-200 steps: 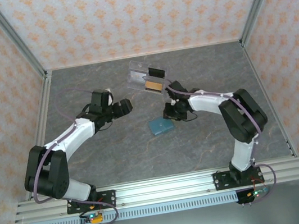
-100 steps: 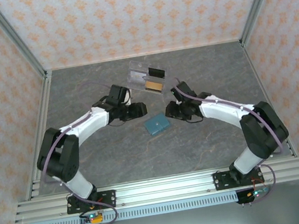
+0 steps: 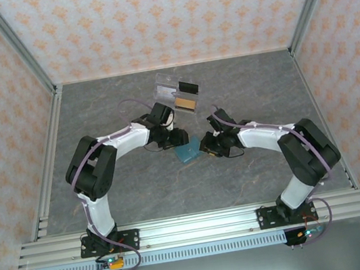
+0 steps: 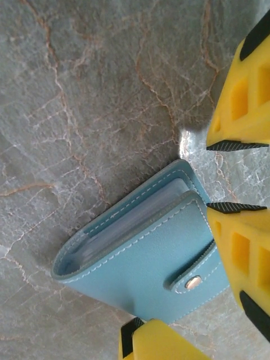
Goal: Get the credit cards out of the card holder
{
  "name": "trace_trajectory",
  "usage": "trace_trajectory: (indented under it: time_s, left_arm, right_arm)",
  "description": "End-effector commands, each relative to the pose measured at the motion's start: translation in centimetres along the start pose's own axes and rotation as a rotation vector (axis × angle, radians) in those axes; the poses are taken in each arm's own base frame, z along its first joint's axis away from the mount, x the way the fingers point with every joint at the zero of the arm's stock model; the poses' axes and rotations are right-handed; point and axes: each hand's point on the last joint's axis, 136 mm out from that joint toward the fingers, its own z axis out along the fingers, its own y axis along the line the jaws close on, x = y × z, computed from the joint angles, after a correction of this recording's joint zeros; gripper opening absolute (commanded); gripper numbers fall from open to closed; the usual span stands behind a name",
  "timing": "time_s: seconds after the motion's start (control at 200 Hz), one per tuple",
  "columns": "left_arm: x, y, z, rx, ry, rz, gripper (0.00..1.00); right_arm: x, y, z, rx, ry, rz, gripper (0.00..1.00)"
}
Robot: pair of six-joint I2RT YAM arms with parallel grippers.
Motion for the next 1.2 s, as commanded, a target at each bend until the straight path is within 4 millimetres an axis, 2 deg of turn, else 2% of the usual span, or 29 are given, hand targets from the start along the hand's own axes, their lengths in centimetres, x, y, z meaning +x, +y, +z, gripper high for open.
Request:
trace_trajectory:
  time_s: [0.0, 0.2, 0.225, 0.415, 0.47, 0.591, 0.671, 0.781, 0.906, 1.196]
  left_arm:
    - [1.1, 0.0, 0.4, 0.000, 0.066, 0.004, 0.47]
    - [2.7, -0.1, 0.5, 0.043, 0.107, -0.021, 0.39]
    - [2.5, -0.9, -0.3, 0.070, 0.088, -0.013, 0.38]
    - [3.3, -2.0, -0.6, 0.161, 0.083, -0.064, 0.35]
    - [3.4, -1.9, -0.8, 0.161, 0.076, -0.074, 0.35]
    - [3.5, -0.6, -1.6, 0.088, 0.052, -0.075, 0.37]
    - [3.3, -0.1, -1.8, 0.064, 0.036, -0.097, 0.40]
    - [3.2, 0.1, -1.4, 0.076, 0.018, -0.162, 0.42]
    - [3.4, 0.6, -0.6, 0.083, 0.001, -0.245, 0.42]
    - [3.6, 0.4, 0.3, 0.124, 0.005, -0.292, 0.41]
  right_arm:
    - [-0.8, 1.0, 0.5, -0.019, -0.011, 0.001, 0.30]
    - [-2.1, 1.3, 1.4, 0.009, -0.035, -0.011, 0.28]
    - [-2.3, 1.4, 1.5, 0.012, -0.037, -0.015, 0.28]
    - [-3.7, 1.9, 2.0, 0.050, -0.056, -0.051, 0.27]
    - [-4.1, 1.9, 1.7, 0.069, -0.067, -0.069, 0.28]
    - [-5.0, 1.6, -0.3, 0.124, -0.121, -0.135, 0.32]
    - [-4.3, 2.1, -0.8, 0.100, -0.084, -0.180, 0.36]
    - [-2.4, 2.1, -0.5, 0.079, 0.006, -0.209, 0.38]
    - [-1.1, 1.9, -0.2, 0.066, 0.058, -0.221, 0.33]
    - [-0.3, 1.2, 1.2, 0.075, 0.121, -0.209, 0.25]
